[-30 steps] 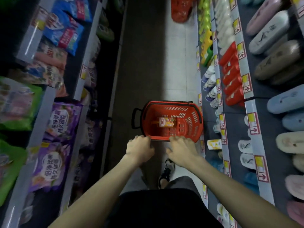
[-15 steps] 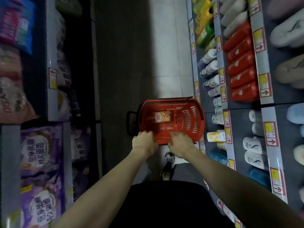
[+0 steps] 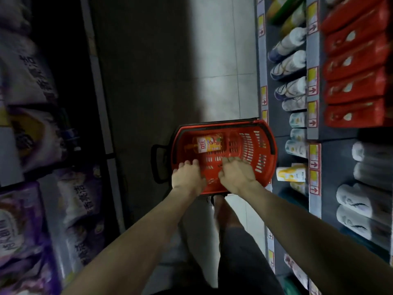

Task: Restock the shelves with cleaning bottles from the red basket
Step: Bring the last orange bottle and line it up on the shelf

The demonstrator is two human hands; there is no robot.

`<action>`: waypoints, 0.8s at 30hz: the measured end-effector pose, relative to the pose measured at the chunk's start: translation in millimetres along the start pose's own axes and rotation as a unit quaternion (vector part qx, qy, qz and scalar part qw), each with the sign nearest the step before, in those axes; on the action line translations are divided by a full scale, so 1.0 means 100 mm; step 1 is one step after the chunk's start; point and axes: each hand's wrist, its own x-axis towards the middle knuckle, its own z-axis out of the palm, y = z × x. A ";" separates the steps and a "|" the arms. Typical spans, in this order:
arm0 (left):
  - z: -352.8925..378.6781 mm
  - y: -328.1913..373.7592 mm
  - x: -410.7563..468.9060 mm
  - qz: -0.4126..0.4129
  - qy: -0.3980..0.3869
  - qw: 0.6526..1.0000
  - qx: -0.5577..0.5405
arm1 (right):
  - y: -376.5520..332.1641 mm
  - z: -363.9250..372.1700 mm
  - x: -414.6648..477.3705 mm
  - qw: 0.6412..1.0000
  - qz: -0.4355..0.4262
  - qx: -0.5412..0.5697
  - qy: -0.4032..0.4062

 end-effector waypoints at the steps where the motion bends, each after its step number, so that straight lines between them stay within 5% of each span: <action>1: 0.06 0.02 0.18 -0.005 0.000 1.000 -0.003 | 0.05 0.09 0.14 1.000 -0.002 0.002 -0.005; 24: 2.14 -0.20 3.55 -0.121 0.024 0.978 -0.171 | 1.01 2.46 3.07 0.990 0.042 0.129 -0.029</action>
